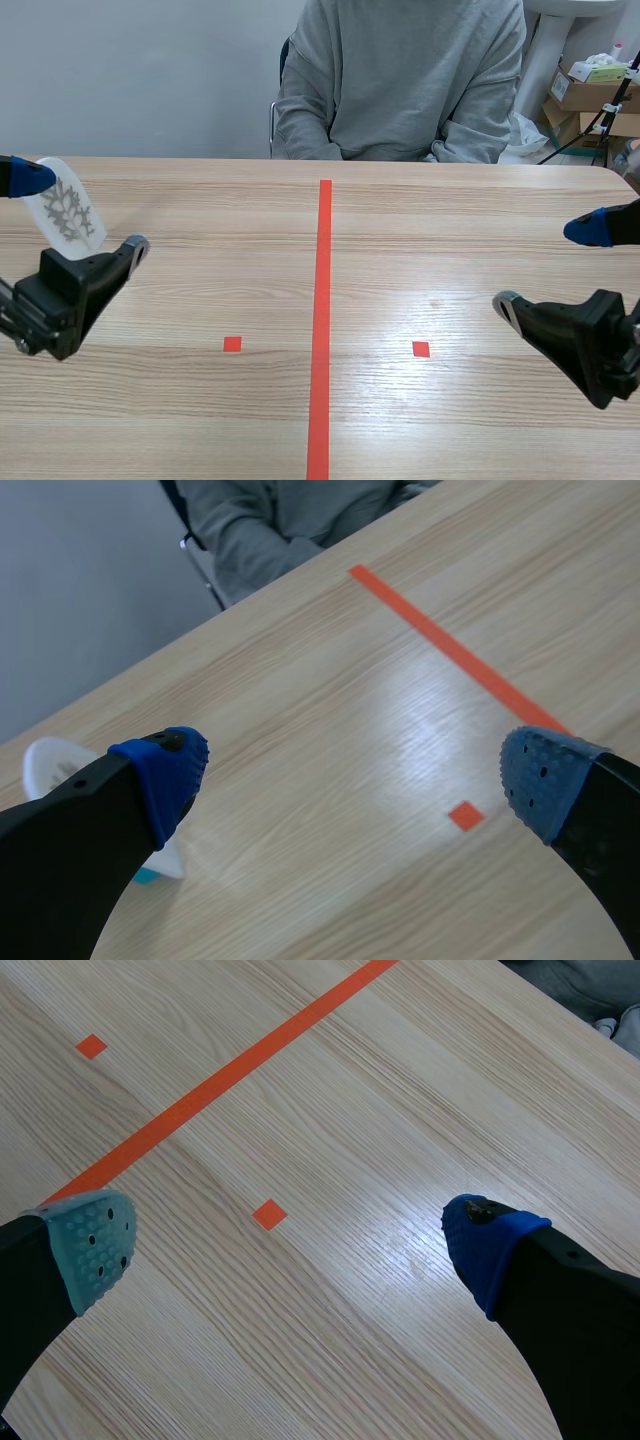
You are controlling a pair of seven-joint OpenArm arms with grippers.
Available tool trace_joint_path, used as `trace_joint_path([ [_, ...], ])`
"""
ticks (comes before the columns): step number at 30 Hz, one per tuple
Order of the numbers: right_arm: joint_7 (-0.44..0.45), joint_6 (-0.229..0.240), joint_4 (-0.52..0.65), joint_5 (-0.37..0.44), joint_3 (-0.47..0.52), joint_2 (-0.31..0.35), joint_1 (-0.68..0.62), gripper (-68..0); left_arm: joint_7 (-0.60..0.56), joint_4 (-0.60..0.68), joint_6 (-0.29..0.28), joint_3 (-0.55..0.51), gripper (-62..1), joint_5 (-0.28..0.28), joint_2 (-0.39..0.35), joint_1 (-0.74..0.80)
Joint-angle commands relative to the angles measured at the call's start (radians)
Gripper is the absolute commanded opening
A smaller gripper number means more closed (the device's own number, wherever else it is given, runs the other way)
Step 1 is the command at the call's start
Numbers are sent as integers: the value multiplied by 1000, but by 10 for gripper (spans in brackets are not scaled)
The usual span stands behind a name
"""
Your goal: Do the leaf sorting experiment
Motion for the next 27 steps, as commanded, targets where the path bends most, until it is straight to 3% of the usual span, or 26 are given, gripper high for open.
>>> trace_joint_path([
  [1, 15, -3, 1, 7, 3, 8, 14, -41, -11, 8, 6, -3, 14, -3, 15, 26],
  [9, 15, -3, 1, 8, 3, 8, 14, -41, -9, 178, -61, 12, 14, -3, 66, 166],
  [27, 23, -3, 1, 13, 3, 8, 14, -41, -52, 103, -62, 15, 14, -18, 69, 163],
])
